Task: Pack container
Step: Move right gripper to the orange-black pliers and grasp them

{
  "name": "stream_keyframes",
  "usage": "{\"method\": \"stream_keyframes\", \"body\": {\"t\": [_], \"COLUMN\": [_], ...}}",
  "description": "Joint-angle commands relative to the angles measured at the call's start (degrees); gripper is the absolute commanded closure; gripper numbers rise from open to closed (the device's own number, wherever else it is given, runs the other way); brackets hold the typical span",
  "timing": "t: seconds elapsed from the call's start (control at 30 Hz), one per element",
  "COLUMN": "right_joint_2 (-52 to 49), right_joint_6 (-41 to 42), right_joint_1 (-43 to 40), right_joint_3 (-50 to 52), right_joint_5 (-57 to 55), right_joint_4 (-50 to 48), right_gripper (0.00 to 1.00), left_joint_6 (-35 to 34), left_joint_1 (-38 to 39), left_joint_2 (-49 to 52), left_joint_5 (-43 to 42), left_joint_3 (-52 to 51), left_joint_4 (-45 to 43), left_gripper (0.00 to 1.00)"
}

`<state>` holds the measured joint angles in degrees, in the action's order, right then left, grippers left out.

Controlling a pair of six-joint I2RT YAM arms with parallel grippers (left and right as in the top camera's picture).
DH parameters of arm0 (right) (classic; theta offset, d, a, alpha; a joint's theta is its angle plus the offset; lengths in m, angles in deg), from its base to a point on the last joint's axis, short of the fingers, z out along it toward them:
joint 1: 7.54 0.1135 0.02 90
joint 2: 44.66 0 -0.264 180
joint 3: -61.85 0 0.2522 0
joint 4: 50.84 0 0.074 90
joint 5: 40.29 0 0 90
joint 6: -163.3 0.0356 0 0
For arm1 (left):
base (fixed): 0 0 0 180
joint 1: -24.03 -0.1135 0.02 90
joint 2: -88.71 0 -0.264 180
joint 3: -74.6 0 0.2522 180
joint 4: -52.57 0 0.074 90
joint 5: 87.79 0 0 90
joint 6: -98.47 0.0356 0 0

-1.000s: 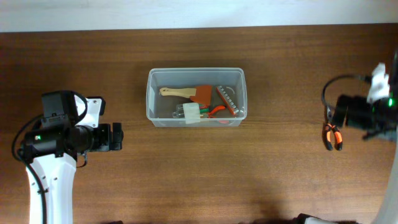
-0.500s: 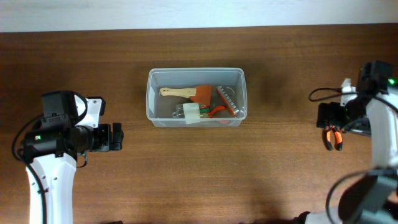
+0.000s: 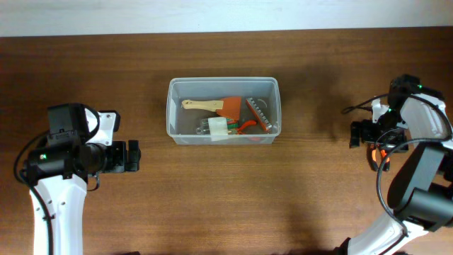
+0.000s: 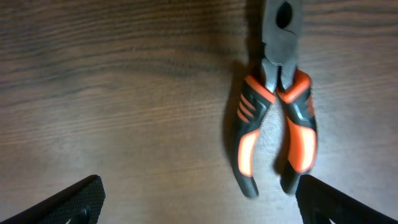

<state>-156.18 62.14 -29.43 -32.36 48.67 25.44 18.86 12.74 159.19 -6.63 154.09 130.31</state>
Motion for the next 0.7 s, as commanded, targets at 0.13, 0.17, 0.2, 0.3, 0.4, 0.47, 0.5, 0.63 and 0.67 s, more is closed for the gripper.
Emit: {"method": "stream_keyframes", "body": {"t": [0.13, 0.17, 0.2, 0.3, 0.4, 0.47, 0.5, 0.63, 0.67], "right_joint_2": [-4.2, -4.7, -4.9, -6.0, -7.1, -7.9, -8.2, -8.9, -8.9], "right_joint_6": [-0.4, -0.4, -0.4, -0.4, -0.4, -0.4, -0.4, -0.4, -0.4], "right_joint_1": [-0.3, -0.3, -0.3, -0.3, -0.3, -0.3, -0.3, -0.3, -0.3], "right_joint_3": [0.2, 0.2, 0.2, 0.3, 0.4, 0.5, 0.6, 0.7, 0.8], "right_joint_5": [0.4, 0.4, 0.4, 0.4, 0.4, 0.4, 0.4, 0.3, 0.3], "right_joint_4": [-0.7, -1.0, -1.1, -1.5, -1.8, -2.2, -2.4, -2.9, -3.1], "right_gripper": [0.01, 0.01, 0.01, 0.01, 0.00, 0.02, 0.03, 0.08, 0.09], "left_joint_6": [-0.5, -0.5, -0.5, -0.5, -0.5, -0.5, -0.5, -0.5, -0.5], "left_joint_1": [-0.1, -0.1, -0.1, -0.1, -0.1, -0.1, -0.1, -0.1, -0.1], "left_joint_2": [-0.7, -0.7, -0.7, -0.7, -0.7, -0.7, -0.7, -0.7, -0.7], "left_joint_5": [-0.9, -0.9, -0.9, -0.9, -0.8, -0.9, -0.9, -0.9, -0.9], "left_joint_3": [-0.1, -0.1, -0.1, -0.1, -0.1, -0.1, -0.1, -0.1, -0.1], "left_joint_4": [0.0, 0.0, 0.0, 0.0, 0.0, 0.0, 0.0, 0.0, 0.0], "left_gripper": [0.01, 0.01, 0.01, 0.01, 0.01, 0.01, 0.01, 0.01, 0.01]}}
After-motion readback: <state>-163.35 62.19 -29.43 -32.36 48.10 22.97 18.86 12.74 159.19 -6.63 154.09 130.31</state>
